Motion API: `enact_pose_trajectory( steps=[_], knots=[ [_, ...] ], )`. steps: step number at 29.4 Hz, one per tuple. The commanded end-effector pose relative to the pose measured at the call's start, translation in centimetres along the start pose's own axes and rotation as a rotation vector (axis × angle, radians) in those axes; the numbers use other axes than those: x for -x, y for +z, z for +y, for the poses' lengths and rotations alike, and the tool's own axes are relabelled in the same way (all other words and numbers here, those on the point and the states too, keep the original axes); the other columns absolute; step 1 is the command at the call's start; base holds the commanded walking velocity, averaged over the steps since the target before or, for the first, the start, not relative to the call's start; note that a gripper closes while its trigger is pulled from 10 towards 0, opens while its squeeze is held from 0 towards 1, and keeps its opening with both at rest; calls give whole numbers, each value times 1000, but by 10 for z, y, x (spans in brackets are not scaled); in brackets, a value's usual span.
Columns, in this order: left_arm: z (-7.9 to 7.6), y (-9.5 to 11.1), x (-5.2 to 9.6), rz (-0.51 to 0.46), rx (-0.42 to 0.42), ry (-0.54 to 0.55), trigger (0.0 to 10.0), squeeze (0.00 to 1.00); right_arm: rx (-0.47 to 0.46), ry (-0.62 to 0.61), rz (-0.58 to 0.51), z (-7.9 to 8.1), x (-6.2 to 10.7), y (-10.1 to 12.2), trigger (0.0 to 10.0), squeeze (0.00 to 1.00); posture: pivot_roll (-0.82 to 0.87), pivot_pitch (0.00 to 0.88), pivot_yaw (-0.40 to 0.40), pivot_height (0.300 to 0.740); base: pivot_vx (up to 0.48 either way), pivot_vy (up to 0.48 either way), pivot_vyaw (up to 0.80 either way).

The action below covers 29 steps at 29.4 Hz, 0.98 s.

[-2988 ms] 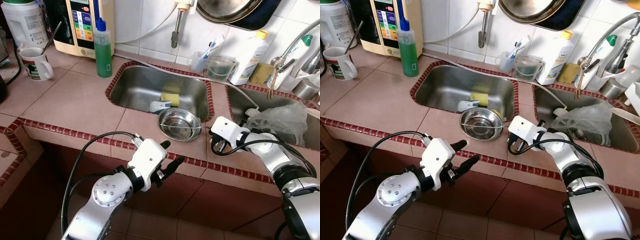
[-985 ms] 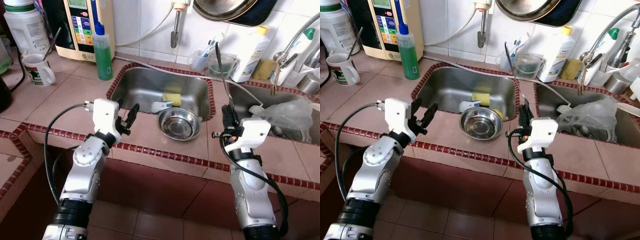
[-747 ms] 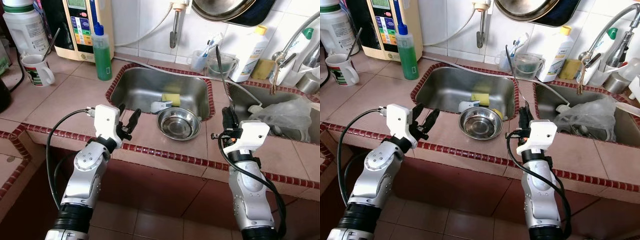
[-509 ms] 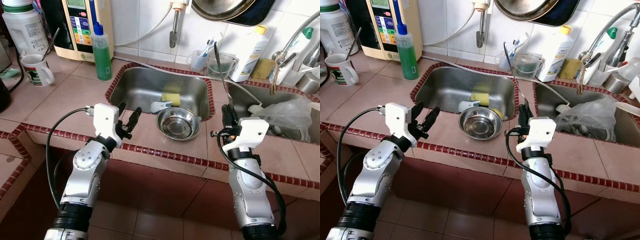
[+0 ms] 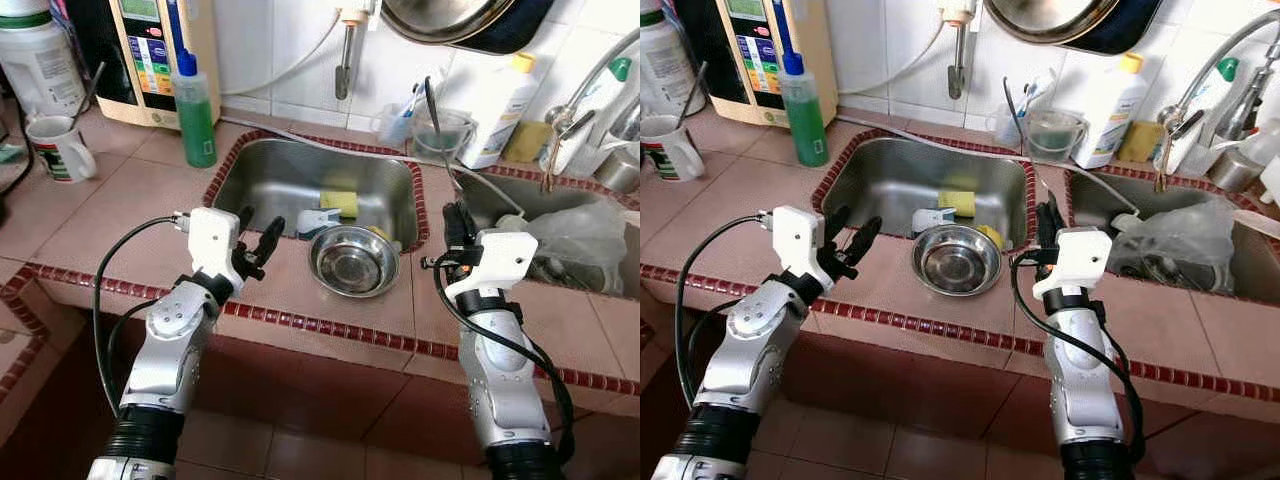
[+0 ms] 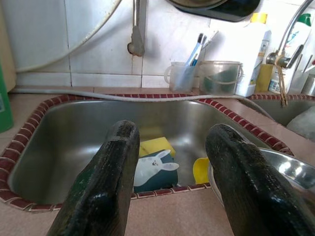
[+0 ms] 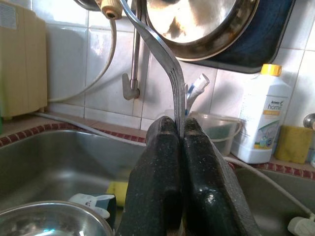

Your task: Kitchen organization

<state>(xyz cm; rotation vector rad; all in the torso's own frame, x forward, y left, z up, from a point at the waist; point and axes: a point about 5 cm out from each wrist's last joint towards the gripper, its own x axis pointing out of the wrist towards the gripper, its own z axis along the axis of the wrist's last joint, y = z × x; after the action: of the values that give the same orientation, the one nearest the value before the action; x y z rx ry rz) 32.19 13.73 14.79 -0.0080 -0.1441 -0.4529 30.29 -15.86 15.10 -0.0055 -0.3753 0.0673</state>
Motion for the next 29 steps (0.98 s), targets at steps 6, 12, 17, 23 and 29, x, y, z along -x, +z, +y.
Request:
enact_pose_trajectory(
  steps=[6, 12, 17, 23, 29],
  knots=[
    [-6, 4, -3, -10, 2, -31, 10000, 0, 20, 1, 11, -5, 1, 0, 10000, 0, 93, 0, -83, 740, 288, 0, 0],
    [-7, 3, -4, -9, 6, -39, 10000, 0, 19, 0, 14, -6, 2, 0, 10000, 0, 89, 0, -81, 740, 328, 0, 0],
    [-8, 3, -4, -7, 7, -43, 10000, 0, 21, -1, 17, -6, 3, -1, 10000, 0, 87, 0, -80, 740, 340, 0, 0],
    [-9, 3, -4, -7, 10, -46, 10000, 0, 22, 0, 21, -7, 3, -1, 10000, 0, 86, 0, -82, 740, 347, 0, 0],
    [-9, 2, -4, -6, 12, -43, 10000, 0, 23, 0, 22, -7, 4, -1, 10000, 0, 86, 0, -83, 740, 354, 0, 0]
  ],
)
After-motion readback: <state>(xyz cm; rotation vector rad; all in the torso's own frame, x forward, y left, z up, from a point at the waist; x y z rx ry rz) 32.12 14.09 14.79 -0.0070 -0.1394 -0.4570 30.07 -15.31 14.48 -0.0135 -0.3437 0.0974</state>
